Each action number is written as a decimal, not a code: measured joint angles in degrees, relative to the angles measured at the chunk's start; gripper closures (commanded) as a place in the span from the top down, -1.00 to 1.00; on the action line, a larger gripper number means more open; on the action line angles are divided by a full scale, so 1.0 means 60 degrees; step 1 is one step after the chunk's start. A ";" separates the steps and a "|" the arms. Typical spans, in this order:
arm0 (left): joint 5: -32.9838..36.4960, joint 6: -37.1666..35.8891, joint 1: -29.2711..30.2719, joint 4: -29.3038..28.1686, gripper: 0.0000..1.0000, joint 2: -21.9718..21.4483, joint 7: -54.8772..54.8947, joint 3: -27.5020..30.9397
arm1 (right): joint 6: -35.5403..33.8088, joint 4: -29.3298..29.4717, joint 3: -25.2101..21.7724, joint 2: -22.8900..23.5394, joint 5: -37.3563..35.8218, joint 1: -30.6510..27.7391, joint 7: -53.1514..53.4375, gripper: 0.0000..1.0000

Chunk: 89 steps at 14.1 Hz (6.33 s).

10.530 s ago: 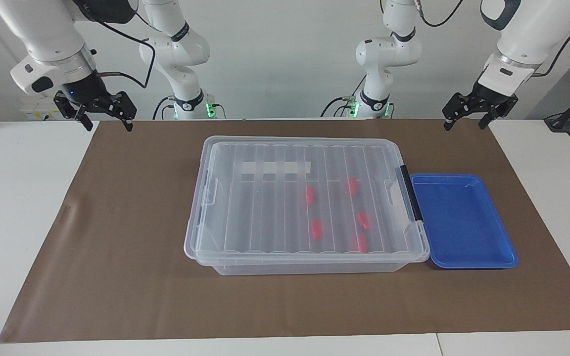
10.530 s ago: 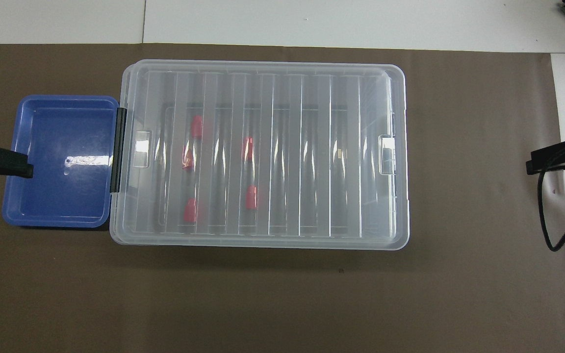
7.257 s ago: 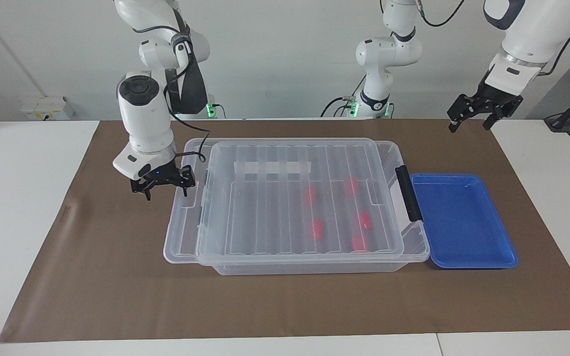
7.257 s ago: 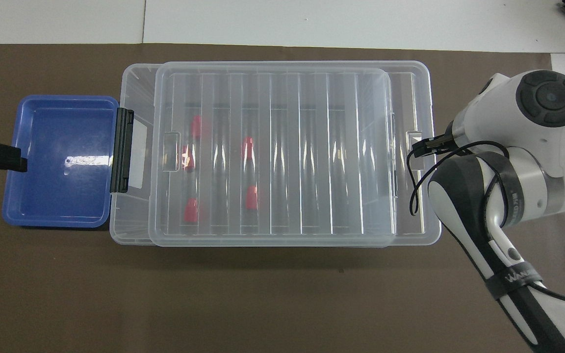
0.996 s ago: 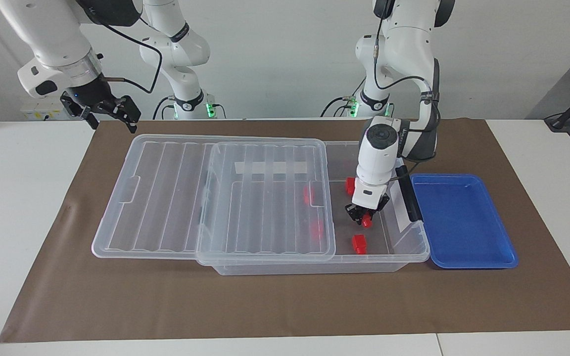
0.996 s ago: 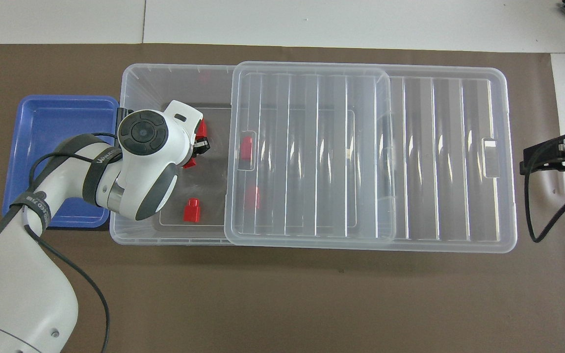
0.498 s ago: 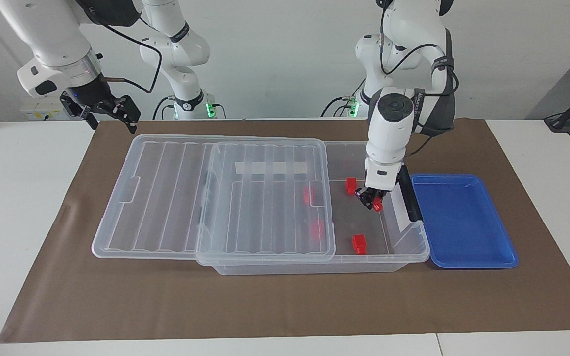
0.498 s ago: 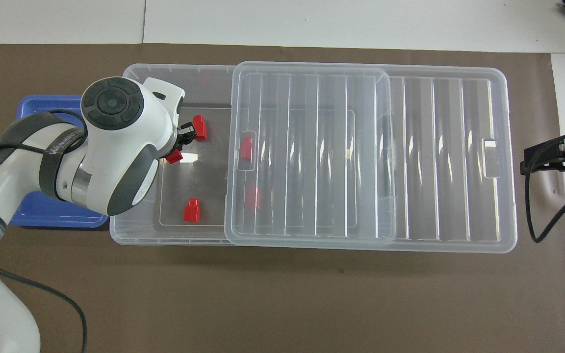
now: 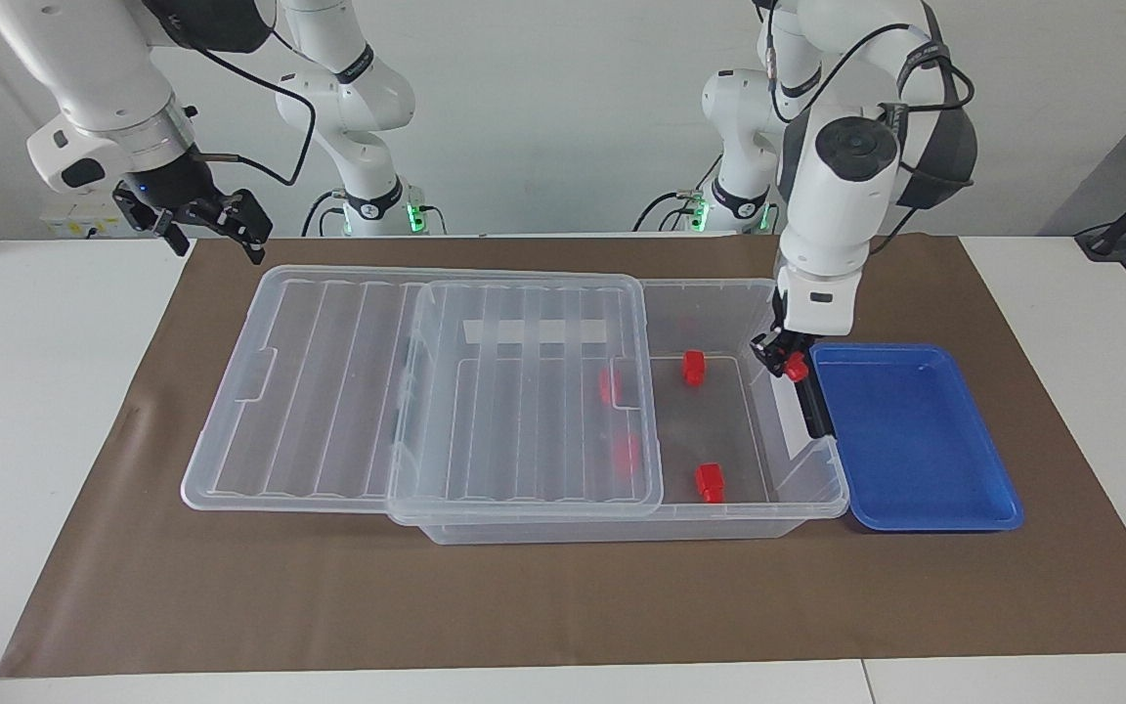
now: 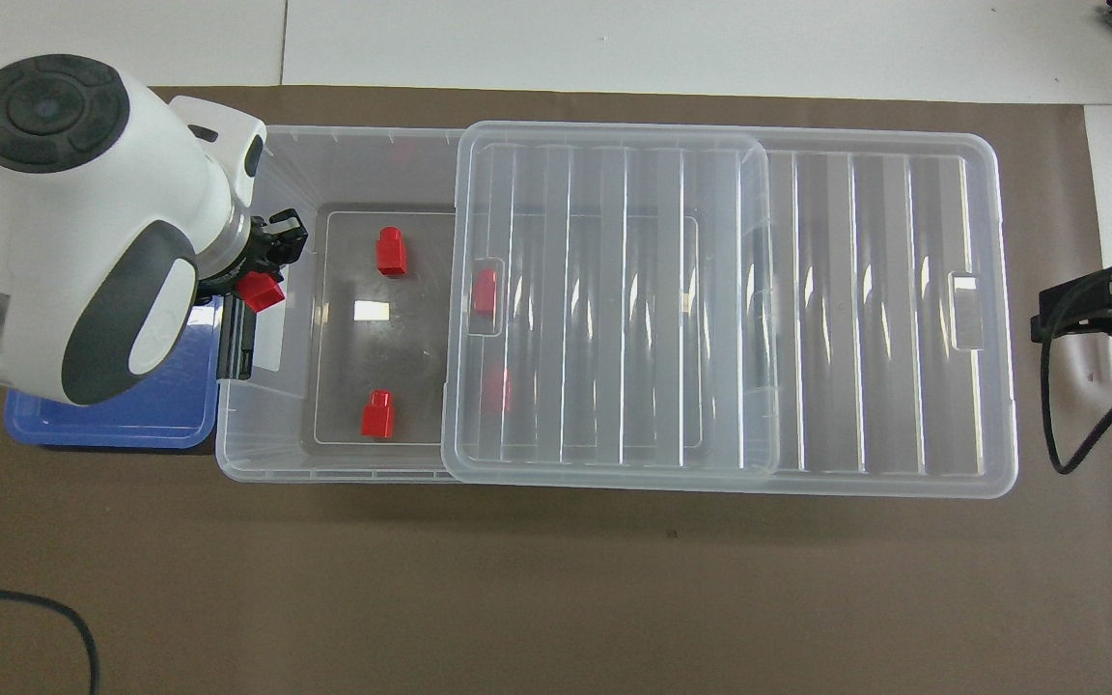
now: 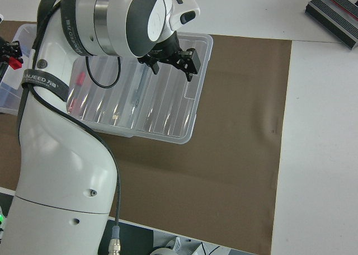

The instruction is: Place red block in blue tray from box

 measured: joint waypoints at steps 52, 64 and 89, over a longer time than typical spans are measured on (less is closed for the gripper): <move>-0.0738 0.1595 0.3841 -0.1580 1.00 -0.0497 0.9040 -0.0291 | 0.5957 -0.2732 0.0040 0.1513 0.2883 0.0329 -0.3616 -1.00; -0.1428 -0.1996 0.3728 0.0655 1.00 -0.1367 0.8859 -0.0624 | 0.6324 -0.2764 0.0045 0.1519 0.2884 0.1159 -0.2475 -1.00; -0.1426 -0.1841 0.2369 0.0125 1.00 -0.1585 0.7710 -0.0164 | 0.2802 -0.1177 -0.0062 0.0819 0.0004 0.0872 -0.0473 0.66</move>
